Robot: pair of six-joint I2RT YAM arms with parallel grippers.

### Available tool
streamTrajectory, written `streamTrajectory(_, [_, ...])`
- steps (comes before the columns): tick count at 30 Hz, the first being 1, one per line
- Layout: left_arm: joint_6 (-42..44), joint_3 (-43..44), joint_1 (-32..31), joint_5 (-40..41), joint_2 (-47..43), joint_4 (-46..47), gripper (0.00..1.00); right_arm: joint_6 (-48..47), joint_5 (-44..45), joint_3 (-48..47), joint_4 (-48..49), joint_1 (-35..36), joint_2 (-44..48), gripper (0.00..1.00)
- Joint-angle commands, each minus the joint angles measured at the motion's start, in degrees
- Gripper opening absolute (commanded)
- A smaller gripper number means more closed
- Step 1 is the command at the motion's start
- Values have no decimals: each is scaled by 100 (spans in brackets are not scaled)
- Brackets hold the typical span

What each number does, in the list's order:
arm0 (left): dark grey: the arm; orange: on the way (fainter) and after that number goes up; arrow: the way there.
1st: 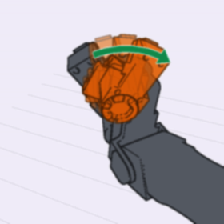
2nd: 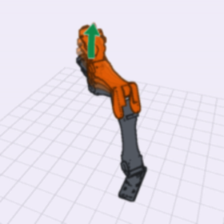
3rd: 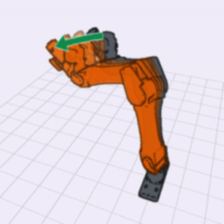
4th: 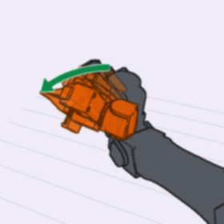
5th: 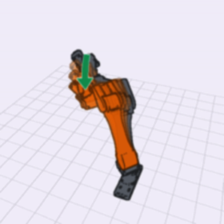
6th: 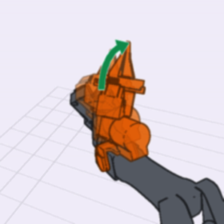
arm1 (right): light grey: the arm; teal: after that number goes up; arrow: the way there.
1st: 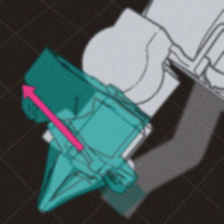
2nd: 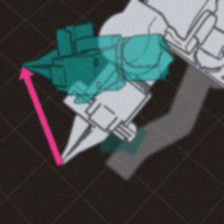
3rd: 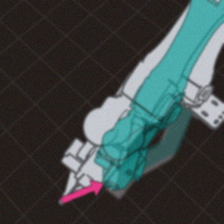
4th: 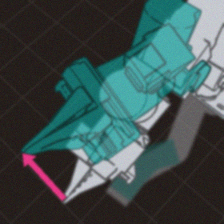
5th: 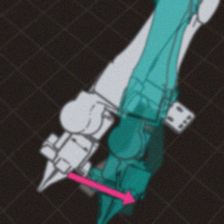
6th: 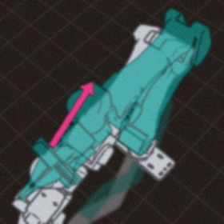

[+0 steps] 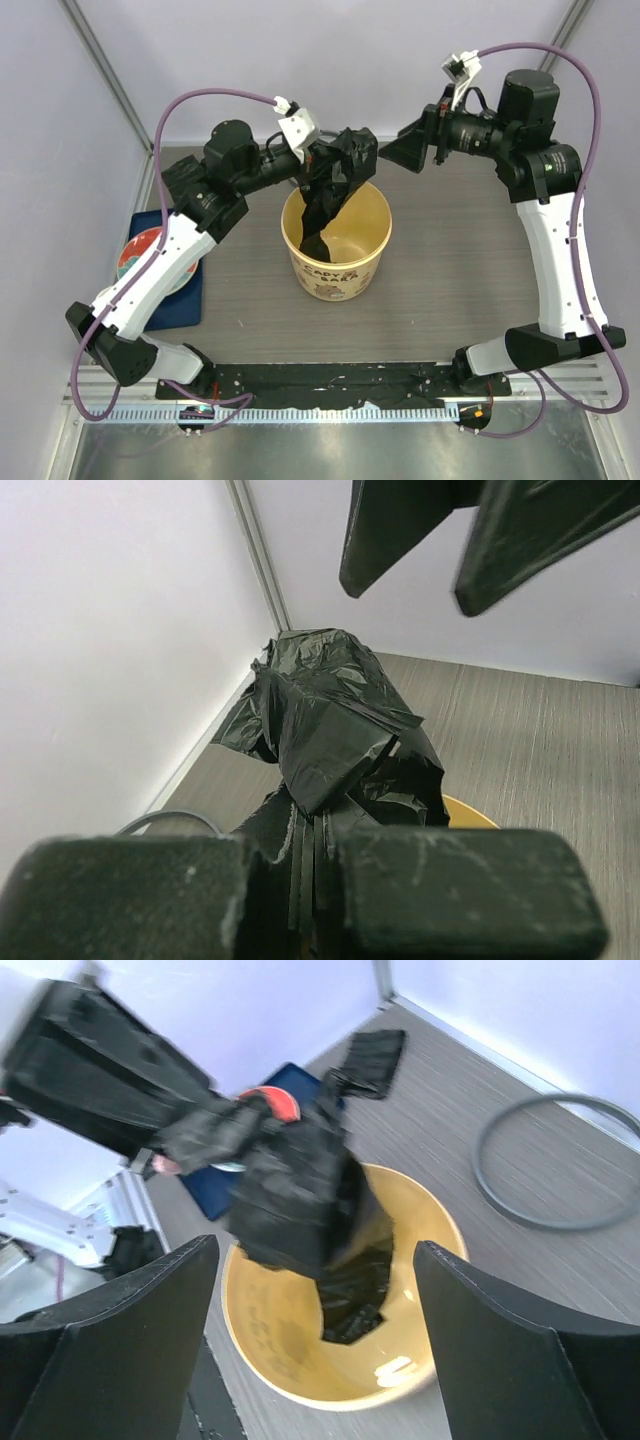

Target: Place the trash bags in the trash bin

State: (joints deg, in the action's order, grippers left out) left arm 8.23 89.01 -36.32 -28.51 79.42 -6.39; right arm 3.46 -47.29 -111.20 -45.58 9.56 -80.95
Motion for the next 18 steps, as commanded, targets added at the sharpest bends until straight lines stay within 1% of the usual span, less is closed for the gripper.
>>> streamTrajectory(1, [21, 301, 2, -128, 65, 6, 0, 236, -55, -350, 384, 493, -184, 86])
streamTrajectory(6, [-49, 354, 10, -163, 127, -2, 0, -188, 369, -280, 120, 1081, -378, 86])
streamTrajectory(9, [-67, 354, 10, -207, 100, -11, 0, -496, 877, -166, -12, 1197, -474, 86])
streamTrajectory(11, [-58, 354, 10, -234, 83, -81, 0, -548, 1307, -148, -21, 1197, -553, 82])
streamTrajectory(13, [-58, 371, 2, -269, 74, -125, 0, -601, 1450, -191, -12, 1197, -606, 75])
streamTrajectory(14, [-84, 380, 10, -304, 65, -169, 0, -645, 1459, -227, -21, 1197, -659, 68])
streamTrajectory(15, [-102, 397, 10, -313, 56, -221, 0, -663, 1459, -314, -21, 1197, -677, 32])
streamTrajectory(16, [-76, 398, 10, -304, 39, -283, 0, -715, 1503, -350, -47, 1188, -685, 15])
streamTrajectory(17, [-58, 398, 19, -191, 13, -336, 0, -785, 1660, -376, -65, 1197, -633, 5])
streamTrajectory(18, [-50, 398, 71, -120, -57, -502, 0, -1064, 1748, -368, -91, 1188, -581, 1])
